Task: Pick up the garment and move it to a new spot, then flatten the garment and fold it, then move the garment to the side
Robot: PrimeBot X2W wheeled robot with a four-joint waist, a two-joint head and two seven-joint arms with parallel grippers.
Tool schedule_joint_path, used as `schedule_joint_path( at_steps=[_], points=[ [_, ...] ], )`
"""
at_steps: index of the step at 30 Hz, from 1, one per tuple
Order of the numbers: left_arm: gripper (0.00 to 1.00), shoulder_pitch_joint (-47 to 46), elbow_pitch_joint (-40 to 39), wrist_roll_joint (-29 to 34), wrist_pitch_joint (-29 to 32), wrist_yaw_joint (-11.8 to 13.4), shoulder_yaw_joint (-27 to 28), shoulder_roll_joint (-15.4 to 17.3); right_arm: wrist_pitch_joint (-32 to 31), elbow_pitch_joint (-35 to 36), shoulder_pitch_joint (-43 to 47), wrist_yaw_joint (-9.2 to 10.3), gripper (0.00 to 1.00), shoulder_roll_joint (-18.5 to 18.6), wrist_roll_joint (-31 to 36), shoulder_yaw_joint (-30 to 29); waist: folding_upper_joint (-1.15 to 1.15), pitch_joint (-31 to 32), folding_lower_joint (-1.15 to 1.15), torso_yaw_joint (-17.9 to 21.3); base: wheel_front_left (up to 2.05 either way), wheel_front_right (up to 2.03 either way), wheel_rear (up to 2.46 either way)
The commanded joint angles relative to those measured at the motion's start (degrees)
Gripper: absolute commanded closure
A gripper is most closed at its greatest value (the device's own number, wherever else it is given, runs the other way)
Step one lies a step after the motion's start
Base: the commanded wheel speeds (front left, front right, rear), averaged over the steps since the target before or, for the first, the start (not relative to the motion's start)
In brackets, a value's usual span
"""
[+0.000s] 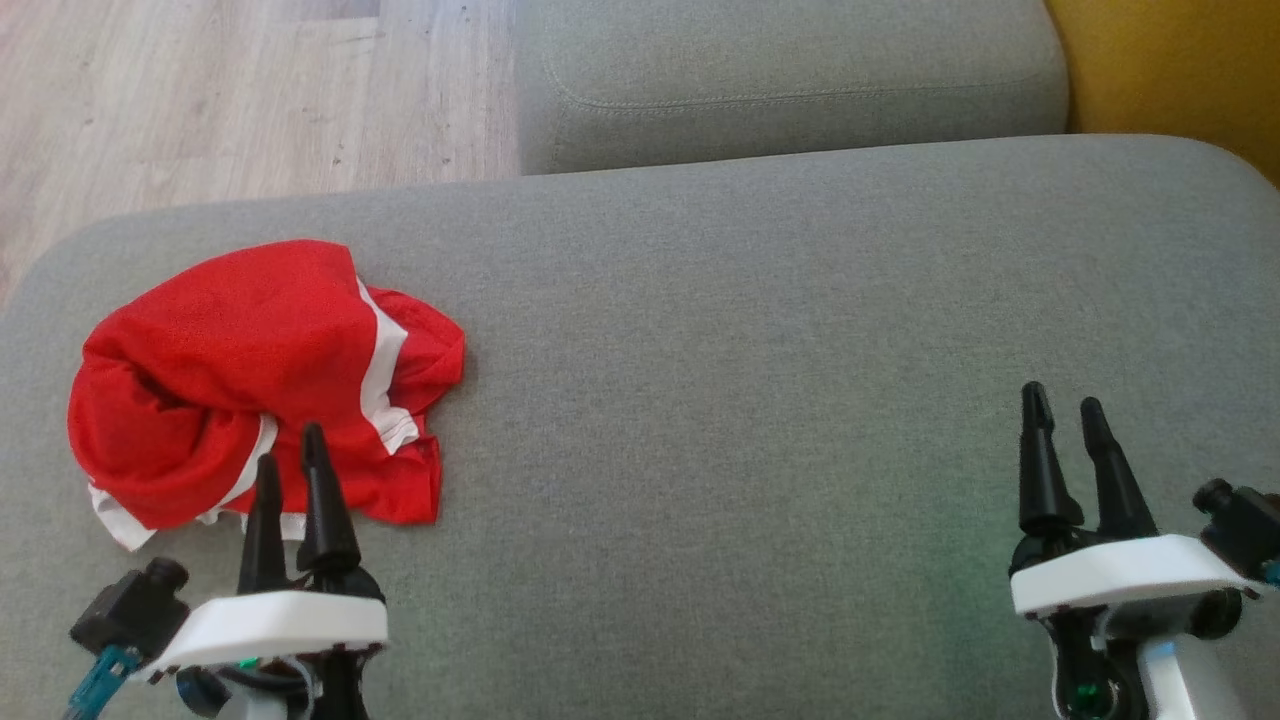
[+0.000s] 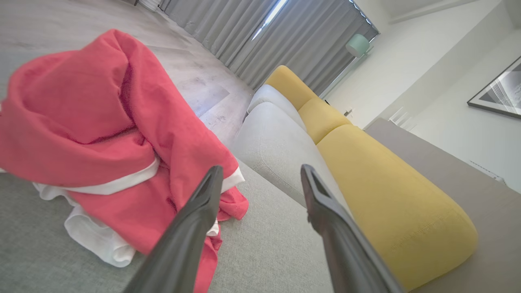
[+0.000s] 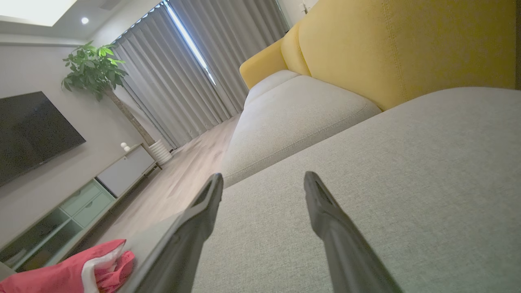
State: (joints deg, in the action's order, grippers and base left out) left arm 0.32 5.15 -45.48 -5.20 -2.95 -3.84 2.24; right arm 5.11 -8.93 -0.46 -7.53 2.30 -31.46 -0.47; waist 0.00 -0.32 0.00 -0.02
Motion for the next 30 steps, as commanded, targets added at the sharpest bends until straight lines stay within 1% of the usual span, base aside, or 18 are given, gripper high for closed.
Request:
schedule_joint_path(
  at_steps=[1, 6, 14, 17, 23, 25, 30],
  points=[
    [0.00, -1.5, -2.4, 1.3, -0.7, 0.1, 0.7, 0.5, 0.8, 2.5, -2.6, 0.02, 0.00, 0.4, 1.6, 0.9, 0.00, 0.0, 0.00, 0.0, 0.00, 0.00, 0.00],
    [0.00, -1.6, -2.5, 5.5, -1.5, 0.0, -0.2, 0.5, 1.7, 2.8, -2.6, 0.03, 0.00, 0.4, 6.6, 1.5, 0.00, 0.1, 0.00, 0.1, 0.00, 0.00, 0.00],
    [0.00, -1.5, -3.5, 12.3, -2.9, 0.7, -1.4, 0.5, 3.0, 3.6, -2.6, 0.03, 0.00, 0.4, 13.6, 2.3, 0.00, 0.3, 0.00, 0.1, 0.00, 0.00, 0.00],
    [0.00, -1.5, -3.8, 16.9, -3.6, 0.9, -2.2, 0.5, 3.7, 4.1, -2.6, 0.03, 0.00, 0.5, 17.2, 2.7, 0.00, 0.2, 0.00, 0.1, 0.00, 0.00, 0.00],
    [0.00, -1.4, -4.1, 23.4, -4.6, 1.4, -4.1, 0.9, 4.7, 4.7, -2.5, 0.03, 0.00, 0.5, 22.0, 3.1, 0.00, 0.2, 0.00, 0.1, 0.00, 0.00, 0.00],
    [0.00, -1.3, -4.3, 24.2, -4.8, 1.6, -4.4, 0.9, 4.9, 4.8, -2.5, 0.03, 0.00, 0.5, 22.8, 3.2, 0.00, 0.2, 0.00, 0.1, 0.00, 0.00, 0.00],
    [0.00, -1.3, -4.6, 28.8, -5.6, 2.3, -6.2, 1.7, 5.7, 5.4, -2.2, 0.03, 0.00, 0.5, 26.8, 3.6, 0.00, 0.2, 0.00, 0.1, 0.00, 0.00, 0.00]
  ],
)
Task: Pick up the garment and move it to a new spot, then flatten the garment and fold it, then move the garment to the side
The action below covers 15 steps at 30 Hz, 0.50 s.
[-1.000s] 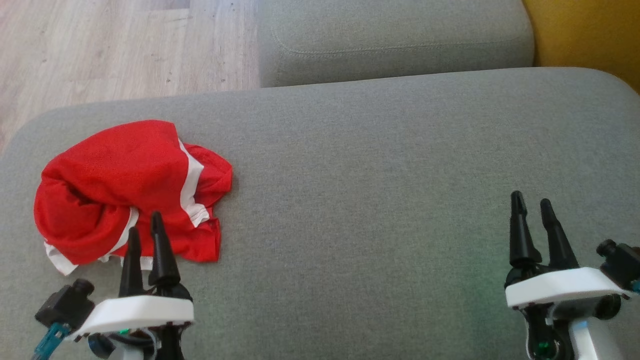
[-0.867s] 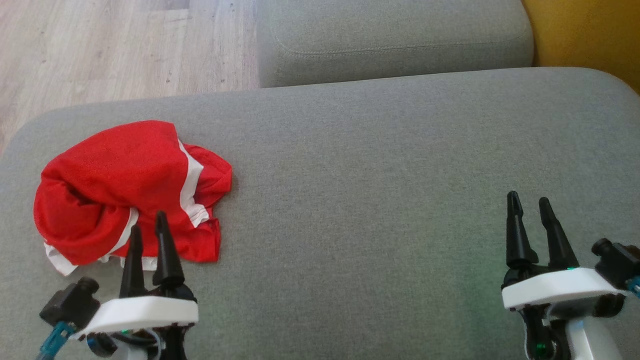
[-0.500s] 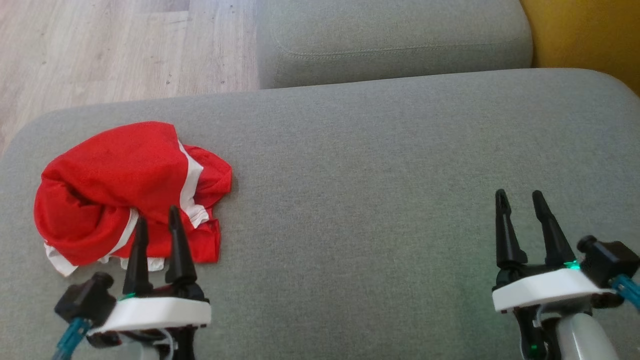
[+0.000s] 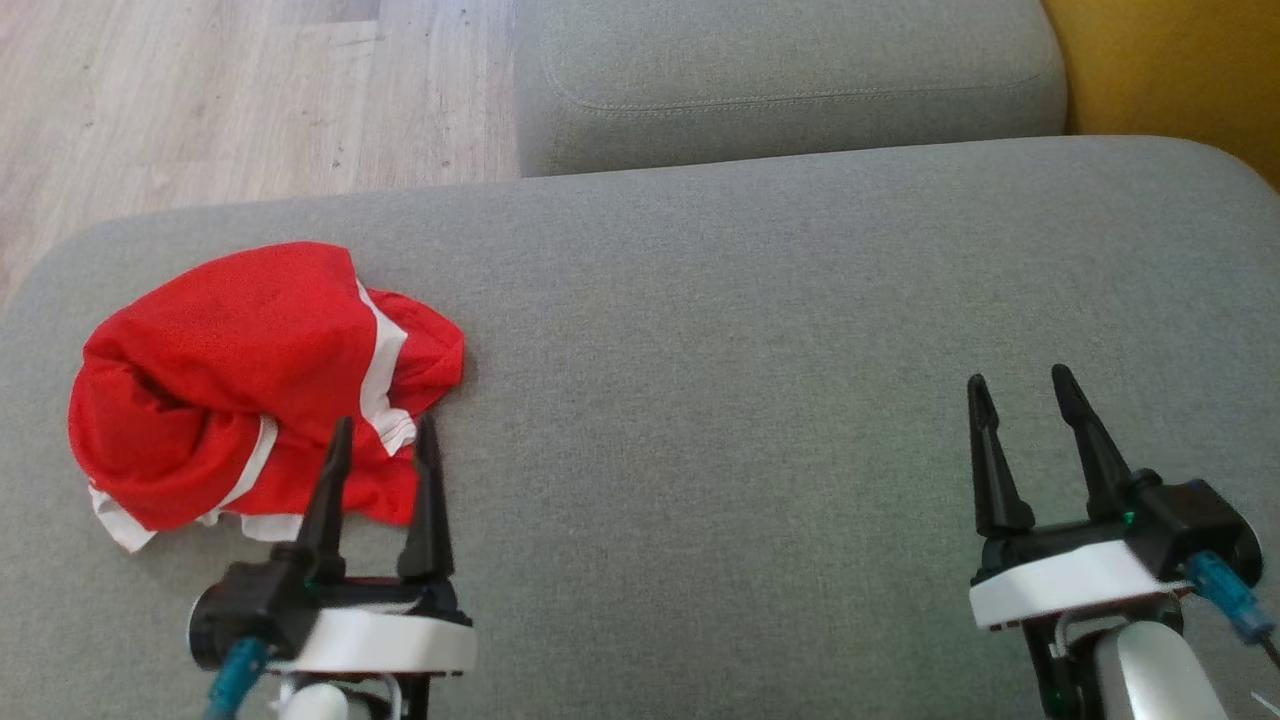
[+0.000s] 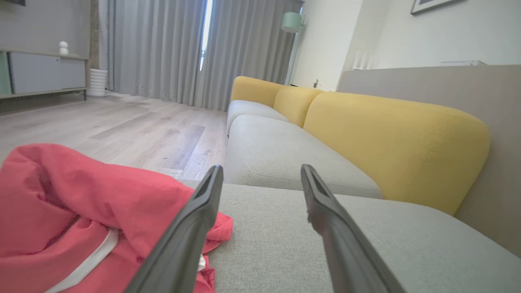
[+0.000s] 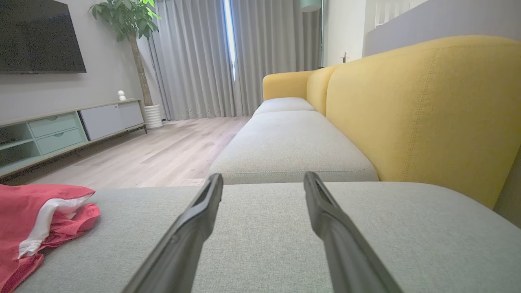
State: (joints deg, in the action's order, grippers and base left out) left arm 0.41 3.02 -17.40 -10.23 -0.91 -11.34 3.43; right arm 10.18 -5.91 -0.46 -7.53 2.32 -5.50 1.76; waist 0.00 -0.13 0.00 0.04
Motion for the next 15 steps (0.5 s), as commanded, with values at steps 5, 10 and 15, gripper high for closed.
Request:
schedule_joint_path(
  at_steps=[5, 10, 15],
  points=[
    [0.00, -1.5, -2.7, 5.3, -1.4, 1.5, -1.0, 1.7, 1.5, 2.9, -2.2, 0.04, 0.00, 0.5, 5.0, 2.0, 0.00, 0.0, 0.00, 0.0, 0.00, 0.00, 0.00],
    [0.00, -1.8, -3.2, 9.4, -2.3, 3.2, -3.3, 2.8, 2.4, 3.5, -2.2, 0.04, 0.00, 0.5, 9.1, 2.5, 0.00, -0.2, 0.00, 0.0, 0.00, 0.00, 0.00],
    [0.00, -2.0, -3.7, 12.5, -3.1, 4.9, -5.1, 3.6, 3.2, 3.9, -2.2, 0.04, 0.00, 0.5, 12.0, 2.9, 0.00, -0.3, 0.00, -0.1, 0.00, 0.00, 0.00]
  ],
)
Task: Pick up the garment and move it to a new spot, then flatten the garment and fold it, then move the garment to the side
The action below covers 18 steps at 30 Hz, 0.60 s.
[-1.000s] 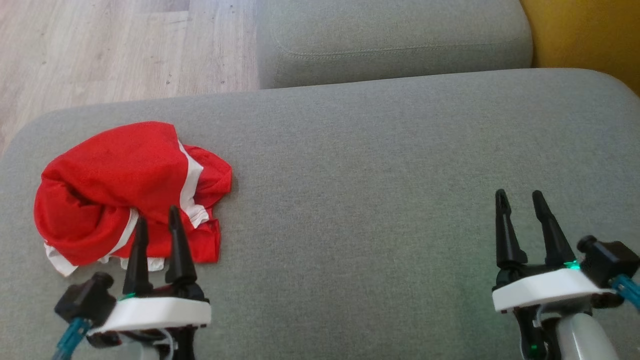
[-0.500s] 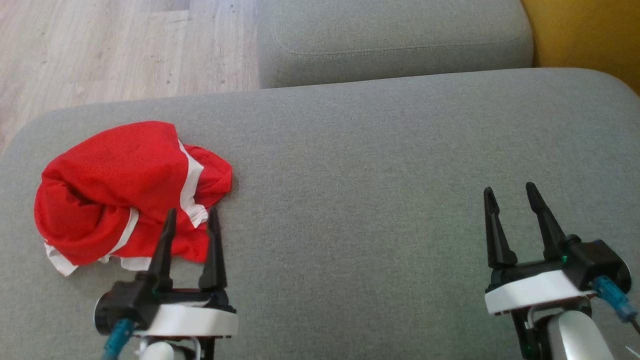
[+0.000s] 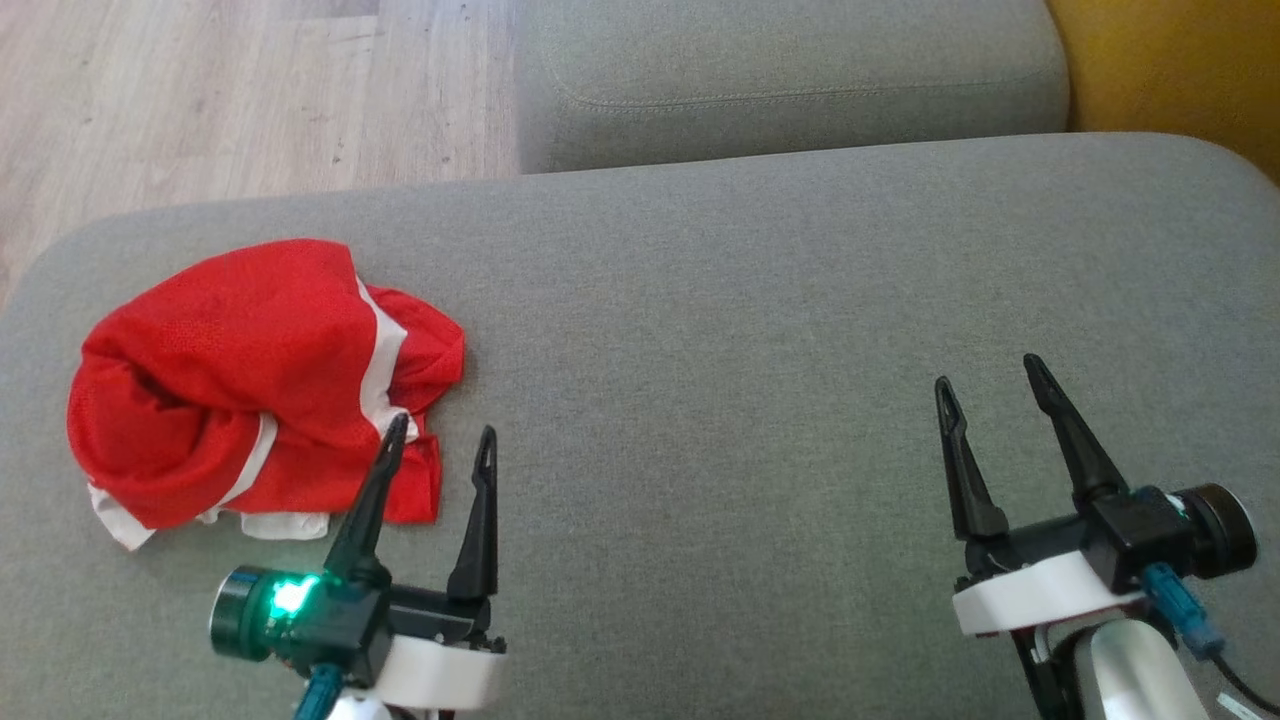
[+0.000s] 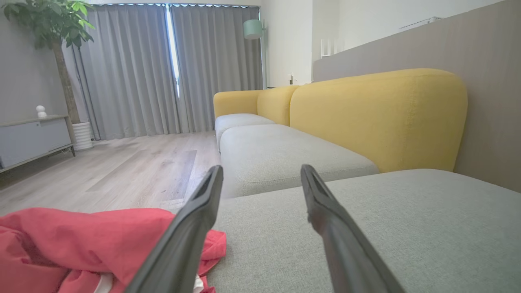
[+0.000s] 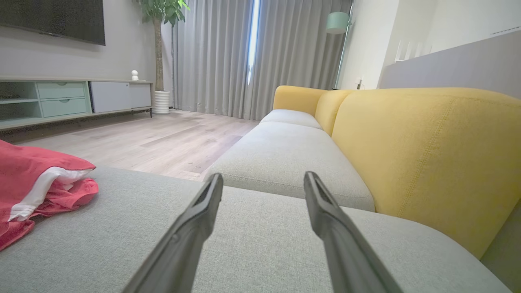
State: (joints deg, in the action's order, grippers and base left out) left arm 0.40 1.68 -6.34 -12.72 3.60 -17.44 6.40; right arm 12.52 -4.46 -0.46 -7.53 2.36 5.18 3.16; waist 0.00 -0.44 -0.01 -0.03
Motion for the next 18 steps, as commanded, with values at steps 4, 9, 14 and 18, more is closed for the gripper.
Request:
schedule_joint_path(
  at_steps=[4, 9, 14, 18],
  points=[
    [0.00, -1.5, -3.4, -0.6, -1.3, 0.5, 2.0, -0.6, 1.5, 2.9, -2.0, 0.04, 0.00, 0.5, 0.0, 1.0, 0.00, -0.1, 0.01, -0.1, 0.00, 0.00, 0.00],
    [0.00, -0.2, -4.1, -4.4, -2.2, -2.3, 6.1, -2.5, 2.4, 2.2, -1.2, 0.04, 0.00, 0.5, -7.0, 0.2, 0.00, 0.0, 0.01, -0.1, 0.00, 0.00, 0.00],
    [0.00, 1.1, -2.0, -6.2, -2.3, -5.6, 8.5, -3.3, 2.5, 0.0, -0.2, 0.04, 0.00, 0.5, -17.0, 0.0, 0.00, 0.2, 0.01, 0.0, 0.00, 0.00, 0.00],
    [0.00, 1.4, 0.6, -6.3, -2.3, -6.8, 9.0, -3.4, 2.5, -2.5, 0.0, 0.04, 0.00, 0.5, -21.3, 1.4, 0.00, 0.3, 0.01, 0.2, 0.00, 0.00, 0.00]
  ],
)
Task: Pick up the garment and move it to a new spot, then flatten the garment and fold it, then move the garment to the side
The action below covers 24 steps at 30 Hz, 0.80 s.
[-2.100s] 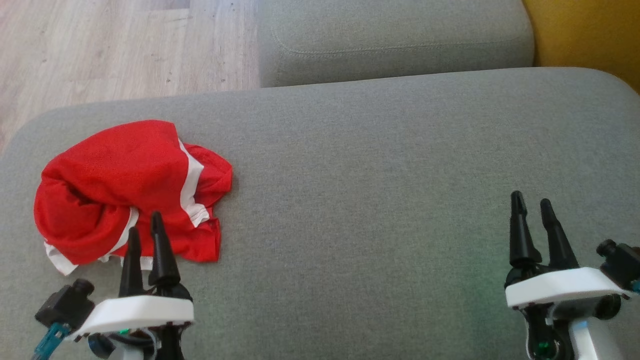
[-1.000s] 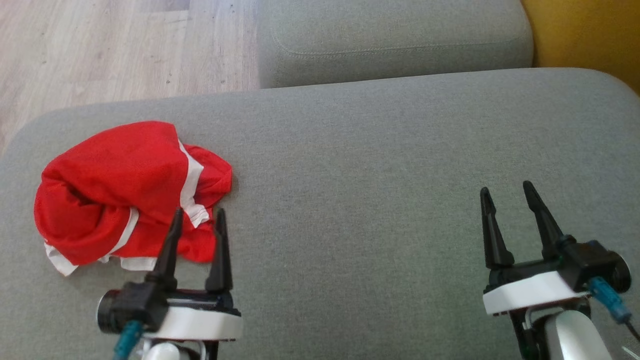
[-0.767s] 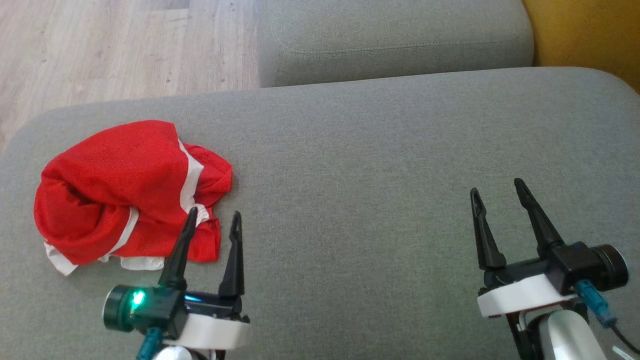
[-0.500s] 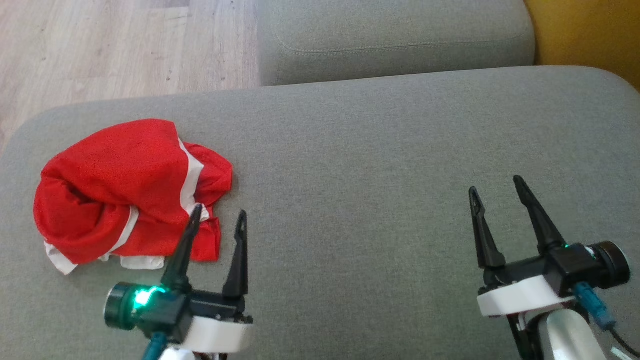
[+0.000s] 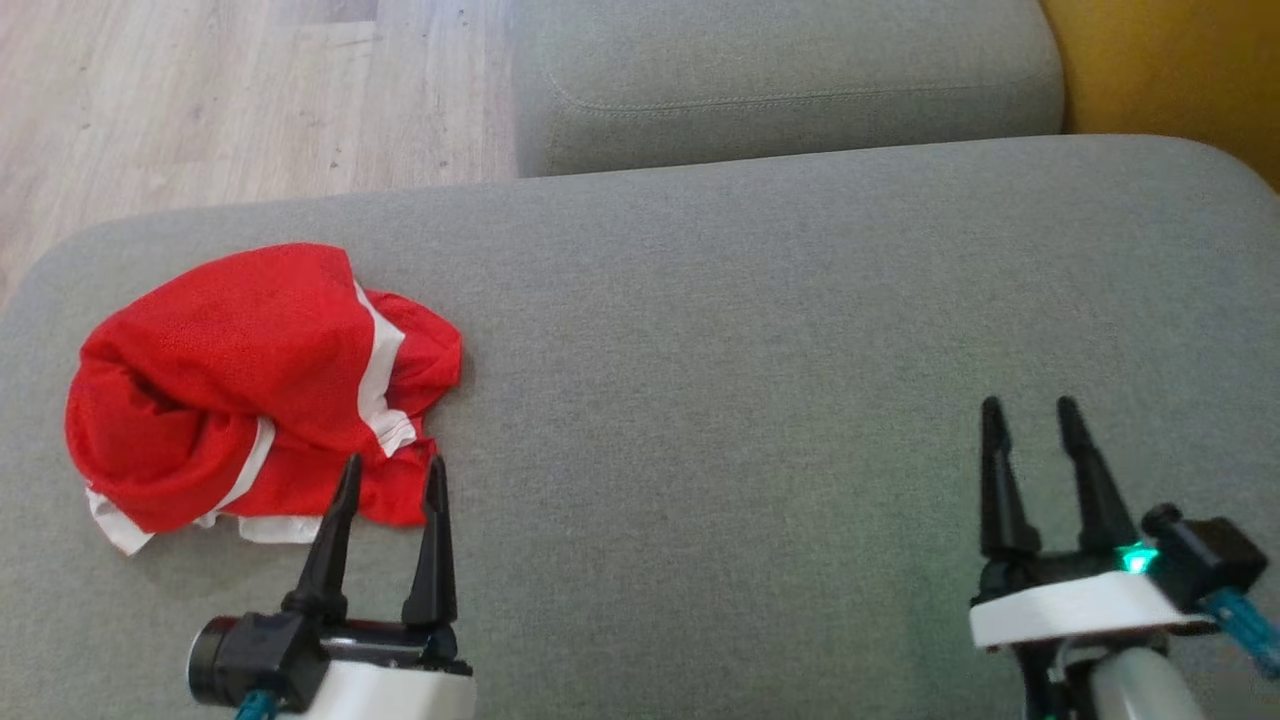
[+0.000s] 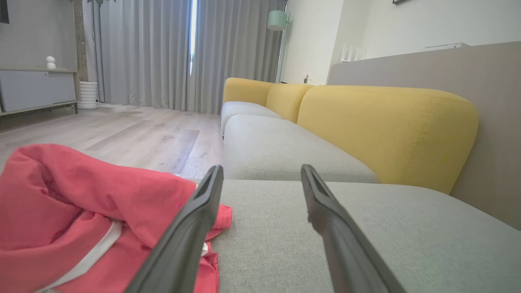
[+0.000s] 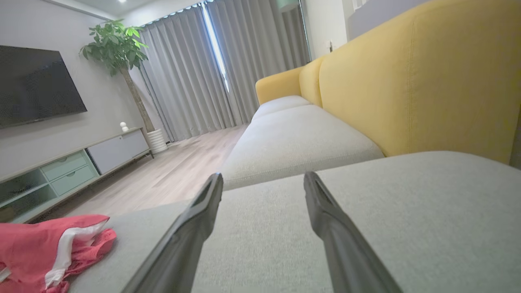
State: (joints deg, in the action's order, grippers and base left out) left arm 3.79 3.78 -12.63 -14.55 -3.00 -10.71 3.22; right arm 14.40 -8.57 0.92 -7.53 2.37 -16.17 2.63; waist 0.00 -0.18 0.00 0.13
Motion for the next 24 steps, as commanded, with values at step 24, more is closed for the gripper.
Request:
schedule_joint_path(
  at_steps=[24],
  points=[
    [0.00, -2.5, -0.2, -1.6, -0.4, 0.5, 1.9, -0.3, 0.6, -0.2, -1.9, 0.04, 0.00, 0.5, -1.4, 3.6, 0.00, 0.5, 0.00, -0.2, 0.00, 0.00, 0.00]
  ],
)
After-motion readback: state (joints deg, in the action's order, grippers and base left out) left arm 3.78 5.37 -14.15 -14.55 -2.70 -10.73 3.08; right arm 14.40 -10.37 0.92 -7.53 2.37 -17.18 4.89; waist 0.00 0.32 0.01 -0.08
